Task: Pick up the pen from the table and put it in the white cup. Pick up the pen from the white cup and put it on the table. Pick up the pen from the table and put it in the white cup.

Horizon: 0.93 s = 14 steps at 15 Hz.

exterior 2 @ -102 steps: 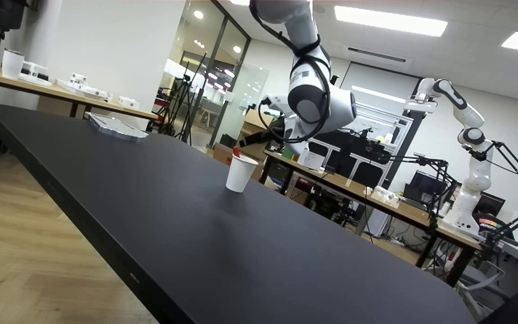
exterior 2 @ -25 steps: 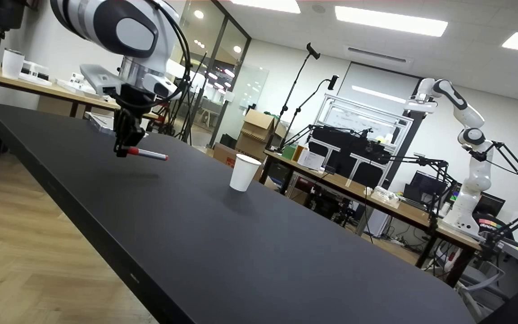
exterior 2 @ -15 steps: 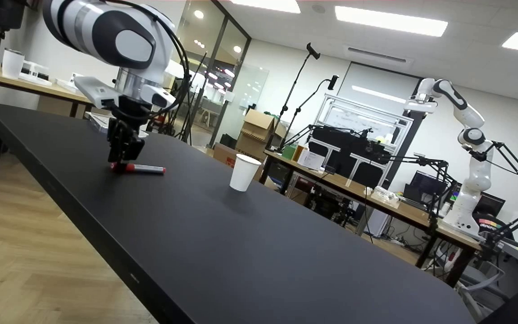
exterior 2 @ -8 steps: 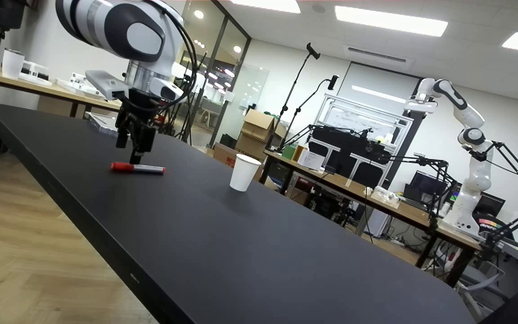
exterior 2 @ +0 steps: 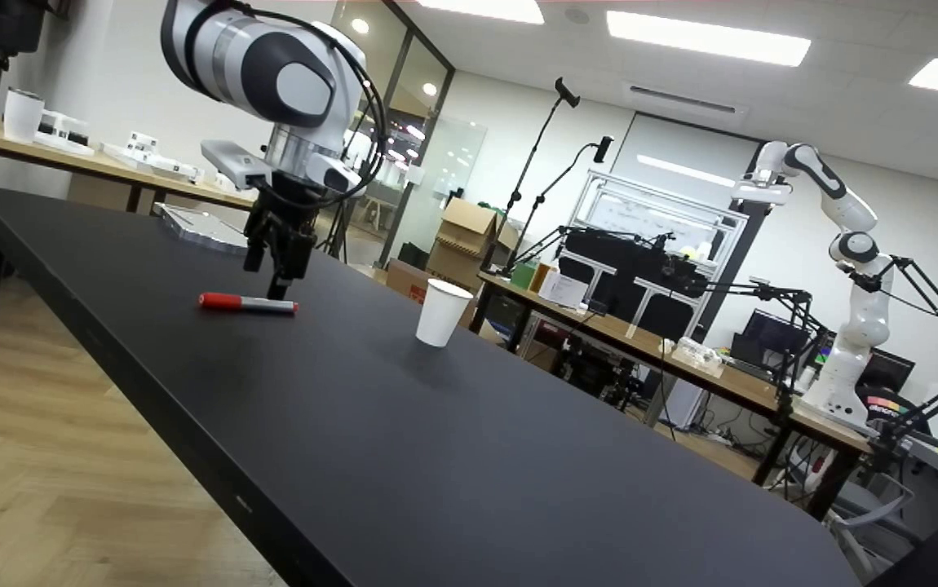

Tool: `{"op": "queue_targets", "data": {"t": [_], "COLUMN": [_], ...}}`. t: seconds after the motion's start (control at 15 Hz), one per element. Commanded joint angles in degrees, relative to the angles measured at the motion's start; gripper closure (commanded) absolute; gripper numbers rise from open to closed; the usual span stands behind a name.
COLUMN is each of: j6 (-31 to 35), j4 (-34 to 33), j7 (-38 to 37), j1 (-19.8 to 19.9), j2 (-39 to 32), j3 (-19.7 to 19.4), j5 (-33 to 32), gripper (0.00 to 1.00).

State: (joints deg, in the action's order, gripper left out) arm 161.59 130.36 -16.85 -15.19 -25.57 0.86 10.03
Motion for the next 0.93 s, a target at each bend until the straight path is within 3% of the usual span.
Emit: {"op": "queue_targets", "data": {"t": [0.0, 0.33, 0.4, 0.53, 0.87], "j6": [-2.07, -1.8, -1.31, -0.55, -0.82], "j4": [-5.12, -8.89, -9.52, -10.51, -11.97], "j7": [-2.35, -1.91, -1.74, -1.67, -2.11], "j1": [0.45, 0.49, 0.64, 0.64, 0.65], "j2": [-4.15, -8.23, -8.88, -9.8, -9.7], "j3": [0.12, 0.3, 0.45, 0.42, -0.24], "j5": [-1.05, -0.67, -0.46, -0.34, -0.5], "gripper": [0.0, 0.0, 0.25, 0.31, 0.67]}}
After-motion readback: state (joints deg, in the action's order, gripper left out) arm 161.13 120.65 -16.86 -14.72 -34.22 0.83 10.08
